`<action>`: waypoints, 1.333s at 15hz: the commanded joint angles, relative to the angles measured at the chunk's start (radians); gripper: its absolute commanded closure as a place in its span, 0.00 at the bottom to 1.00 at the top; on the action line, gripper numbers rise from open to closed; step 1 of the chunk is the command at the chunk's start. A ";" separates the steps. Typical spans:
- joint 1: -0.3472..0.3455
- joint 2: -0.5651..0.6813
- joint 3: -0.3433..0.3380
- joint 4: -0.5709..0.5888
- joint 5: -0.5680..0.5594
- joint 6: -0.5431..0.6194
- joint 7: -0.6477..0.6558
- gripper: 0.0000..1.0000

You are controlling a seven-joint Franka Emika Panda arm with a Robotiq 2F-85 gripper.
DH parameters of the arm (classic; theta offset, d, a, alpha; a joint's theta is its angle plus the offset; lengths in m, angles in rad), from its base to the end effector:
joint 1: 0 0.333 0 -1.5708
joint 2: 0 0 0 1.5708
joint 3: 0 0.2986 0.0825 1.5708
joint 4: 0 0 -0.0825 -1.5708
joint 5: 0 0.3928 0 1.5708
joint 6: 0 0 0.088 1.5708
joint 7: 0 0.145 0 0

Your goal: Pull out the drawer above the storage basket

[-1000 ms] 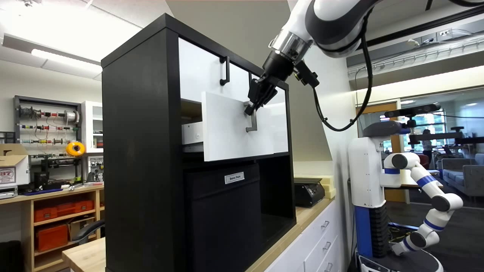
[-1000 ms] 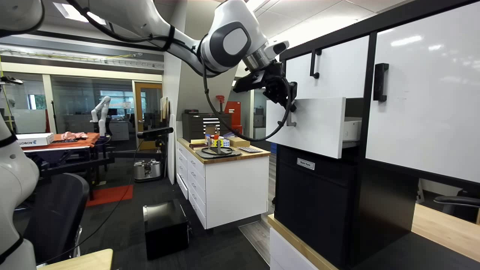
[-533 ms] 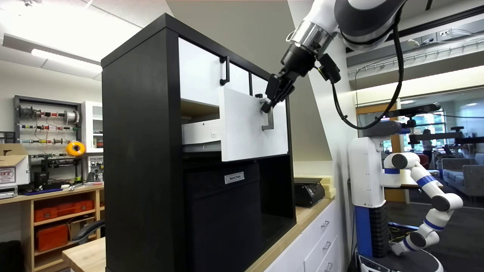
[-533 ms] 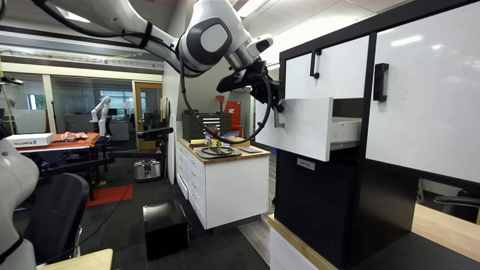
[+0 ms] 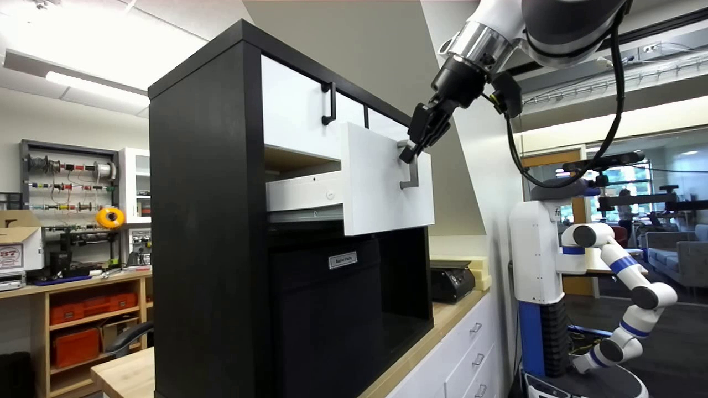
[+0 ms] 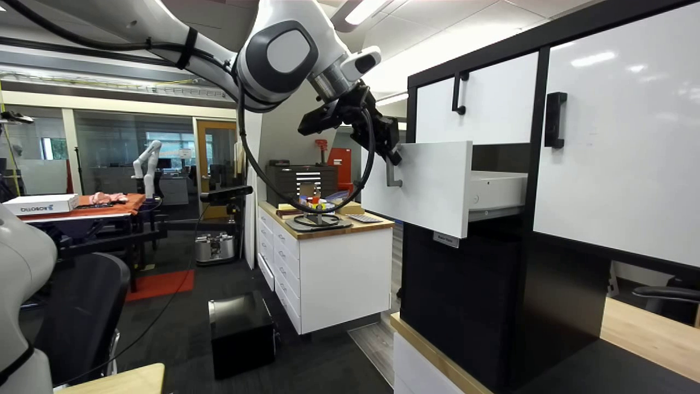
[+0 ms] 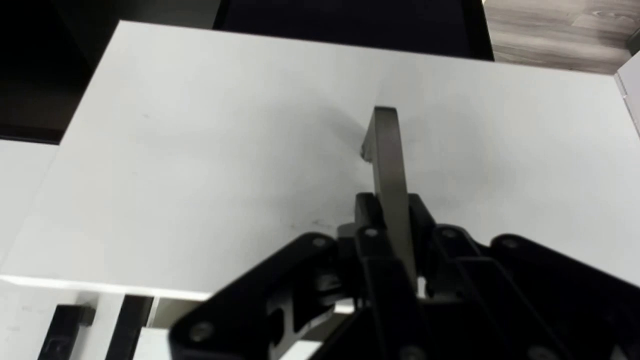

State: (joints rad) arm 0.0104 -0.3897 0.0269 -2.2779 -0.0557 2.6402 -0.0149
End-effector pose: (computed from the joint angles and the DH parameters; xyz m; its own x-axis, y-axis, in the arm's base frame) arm 0.5247 0.0212 0.5505 0.7267 0.0963 0.6802 0.0634 -0.9953 0.0732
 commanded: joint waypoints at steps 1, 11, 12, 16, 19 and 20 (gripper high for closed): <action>-0.030 -0.043 -0.011 -0.092 -0.030 -0.064 -0.003 0.53; -0.049 -0.061 -0.023 -0.091 -0.068 -0.373 -0.034 0.00; -0.047 -0.063 -0.022 -0.076 -0.070 -0.436 -0.039 0.00; -0.038 -0.068 -0.023 -0.024 -0.063 -0.620 -0.052 0.00; -0.035 -0.054 -0.024 0.014 -0.058 -0.706 -0.052 0.00; -0.035 -0.053 -0.025 -0.015 -0.057 -0.646 -0.039 0.00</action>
State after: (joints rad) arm -0.0332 -0.4432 0.0083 -2.2937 -0.1095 1.9951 -0.0569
